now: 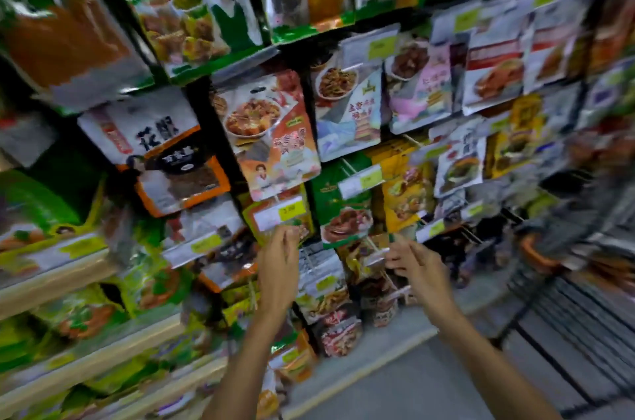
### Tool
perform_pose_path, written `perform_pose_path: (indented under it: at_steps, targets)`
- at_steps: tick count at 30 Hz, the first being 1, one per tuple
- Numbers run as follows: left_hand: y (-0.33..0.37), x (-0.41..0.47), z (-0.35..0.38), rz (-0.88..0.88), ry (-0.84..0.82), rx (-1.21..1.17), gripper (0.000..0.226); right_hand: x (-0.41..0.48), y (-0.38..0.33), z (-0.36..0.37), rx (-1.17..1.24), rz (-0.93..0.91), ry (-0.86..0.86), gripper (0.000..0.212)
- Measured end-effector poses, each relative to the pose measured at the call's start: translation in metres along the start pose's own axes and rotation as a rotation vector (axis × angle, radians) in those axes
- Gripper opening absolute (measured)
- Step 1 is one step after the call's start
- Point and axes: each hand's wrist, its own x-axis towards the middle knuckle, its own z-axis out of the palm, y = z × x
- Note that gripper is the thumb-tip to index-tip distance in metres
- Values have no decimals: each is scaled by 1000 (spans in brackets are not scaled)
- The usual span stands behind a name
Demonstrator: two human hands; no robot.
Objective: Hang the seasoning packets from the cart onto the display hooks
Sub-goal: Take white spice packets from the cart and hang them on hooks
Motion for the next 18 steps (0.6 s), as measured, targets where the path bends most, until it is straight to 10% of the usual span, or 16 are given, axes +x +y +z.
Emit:
perform_pose_path:
  at_steps: [7,18]
  targets:
    - [54,-53,188,-289,-383,-205,23,-13,102,-169,-57,192,252,29]
    - [156,-74,382,-234,-800,-164,16,4,177,-351,-181,431,513,12]
